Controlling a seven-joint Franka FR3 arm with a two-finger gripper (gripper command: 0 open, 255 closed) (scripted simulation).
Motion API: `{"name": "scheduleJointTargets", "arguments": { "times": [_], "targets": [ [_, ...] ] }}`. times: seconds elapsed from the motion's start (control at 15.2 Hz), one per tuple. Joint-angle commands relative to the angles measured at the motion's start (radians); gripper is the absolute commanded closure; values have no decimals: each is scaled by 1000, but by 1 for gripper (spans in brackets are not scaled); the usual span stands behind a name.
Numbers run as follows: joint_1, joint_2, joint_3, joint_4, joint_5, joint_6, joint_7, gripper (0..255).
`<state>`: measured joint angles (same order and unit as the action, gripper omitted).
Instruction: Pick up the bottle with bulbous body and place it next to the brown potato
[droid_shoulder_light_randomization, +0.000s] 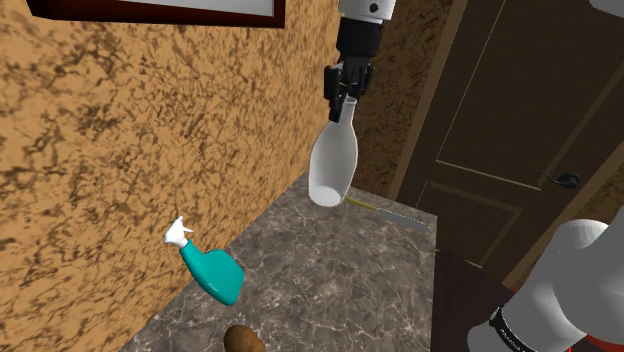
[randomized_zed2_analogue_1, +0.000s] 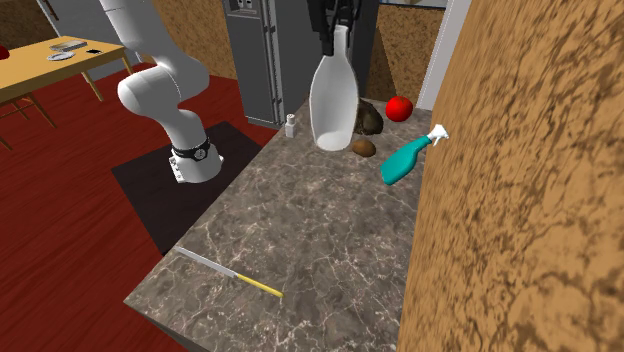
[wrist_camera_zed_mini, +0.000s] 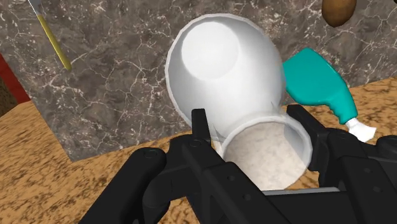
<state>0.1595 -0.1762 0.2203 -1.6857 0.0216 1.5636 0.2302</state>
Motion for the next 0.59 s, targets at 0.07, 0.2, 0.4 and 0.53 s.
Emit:
{"name": "scheduleJointTargets", "arguments": {
  "times": [0.07,0.2,0.4,0.53],
  "targets": [
    [27,-21,38,19,9,-39,67,255],
    [44,-32,64,34,15,-64,109,255],
    [69,-40,104,66,22,-102,176,255],
    [86,-39,133,93,26,-128,223,255]
  ]
}}
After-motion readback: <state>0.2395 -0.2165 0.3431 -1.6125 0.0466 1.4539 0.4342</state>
